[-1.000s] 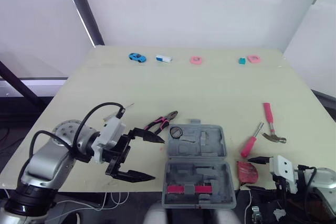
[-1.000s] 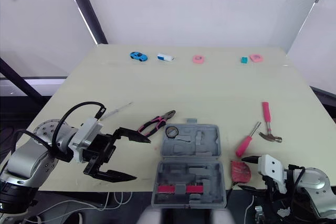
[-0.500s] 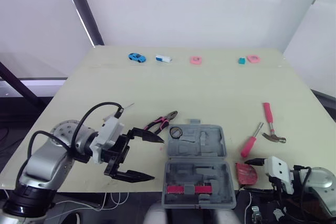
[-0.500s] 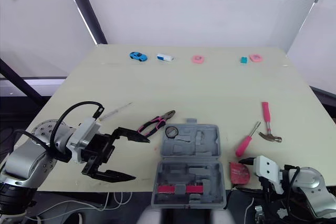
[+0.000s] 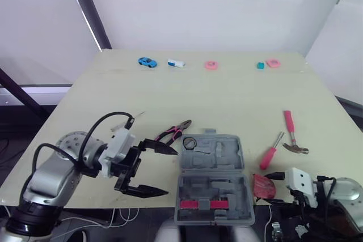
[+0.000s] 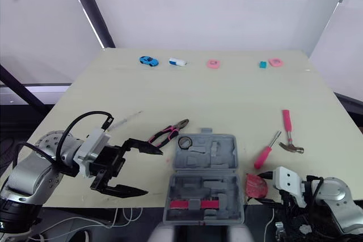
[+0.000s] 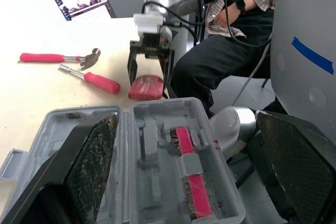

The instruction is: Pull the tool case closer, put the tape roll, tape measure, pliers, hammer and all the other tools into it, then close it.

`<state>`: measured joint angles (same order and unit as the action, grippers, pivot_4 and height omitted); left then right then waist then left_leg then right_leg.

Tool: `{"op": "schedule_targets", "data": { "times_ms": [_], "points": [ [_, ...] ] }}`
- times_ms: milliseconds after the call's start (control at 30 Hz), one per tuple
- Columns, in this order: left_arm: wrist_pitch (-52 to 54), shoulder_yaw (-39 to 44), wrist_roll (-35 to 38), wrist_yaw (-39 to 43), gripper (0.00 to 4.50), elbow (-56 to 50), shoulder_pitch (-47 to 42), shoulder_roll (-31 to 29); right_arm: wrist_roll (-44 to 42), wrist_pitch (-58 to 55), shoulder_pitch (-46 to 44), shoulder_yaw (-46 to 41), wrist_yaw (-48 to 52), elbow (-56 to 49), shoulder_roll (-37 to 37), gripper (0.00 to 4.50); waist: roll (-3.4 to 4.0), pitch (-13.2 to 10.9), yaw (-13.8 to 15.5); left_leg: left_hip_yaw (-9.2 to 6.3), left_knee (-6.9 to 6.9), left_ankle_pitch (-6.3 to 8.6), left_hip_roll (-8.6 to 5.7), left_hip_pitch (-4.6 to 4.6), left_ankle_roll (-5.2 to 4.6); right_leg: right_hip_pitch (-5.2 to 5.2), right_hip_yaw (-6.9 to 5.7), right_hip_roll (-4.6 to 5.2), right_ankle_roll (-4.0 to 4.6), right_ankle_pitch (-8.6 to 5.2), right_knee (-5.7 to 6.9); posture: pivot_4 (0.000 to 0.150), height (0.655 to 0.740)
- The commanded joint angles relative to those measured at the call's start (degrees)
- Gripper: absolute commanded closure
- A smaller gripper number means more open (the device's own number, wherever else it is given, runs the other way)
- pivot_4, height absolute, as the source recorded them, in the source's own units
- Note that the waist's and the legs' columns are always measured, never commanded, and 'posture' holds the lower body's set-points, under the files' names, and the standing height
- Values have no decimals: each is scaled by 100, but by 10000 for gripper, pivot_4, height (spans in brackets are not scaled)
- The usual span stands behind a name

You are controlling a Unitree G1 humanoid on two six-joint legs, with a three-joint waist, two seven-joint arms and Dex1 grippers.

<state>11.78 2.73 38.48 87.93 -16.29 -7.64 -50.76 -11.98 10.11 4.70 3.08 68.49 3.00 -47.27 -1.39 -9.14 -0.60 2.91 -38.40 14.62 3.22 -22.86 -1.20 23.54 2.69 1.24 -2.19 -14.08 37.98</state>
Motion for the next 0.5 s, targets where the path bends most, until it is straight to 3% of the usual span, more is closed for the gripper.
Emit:
{"op": "schedule_targets", "data": {
  "times_ms": [33,267,500],
  "points": [
    [5,174,108,-122,0,-209,80,65,-443,-598,-68,-277,213,-718,-347,16518,0,0,1,-1,0,0,1,0,0,0,-1,0,0,0,0,1500,7400],
    [152,334,161,-595,0,-440,312,221,-639,-1774,-1038,-147,503,-1215,-864,16518,0,0,-13,-1,-1,0,1,1,0,1,-1,0,-1,0,0,1500,7400],
    [193,525,75,-1179,0,-571,520,389,135,-2929,-2864,879,456,-1053,-618,16518,2,-2,-8,-2,1,0,2,0,0,2,-3,0,1,1,-1,1500,7400]
  ]
}}
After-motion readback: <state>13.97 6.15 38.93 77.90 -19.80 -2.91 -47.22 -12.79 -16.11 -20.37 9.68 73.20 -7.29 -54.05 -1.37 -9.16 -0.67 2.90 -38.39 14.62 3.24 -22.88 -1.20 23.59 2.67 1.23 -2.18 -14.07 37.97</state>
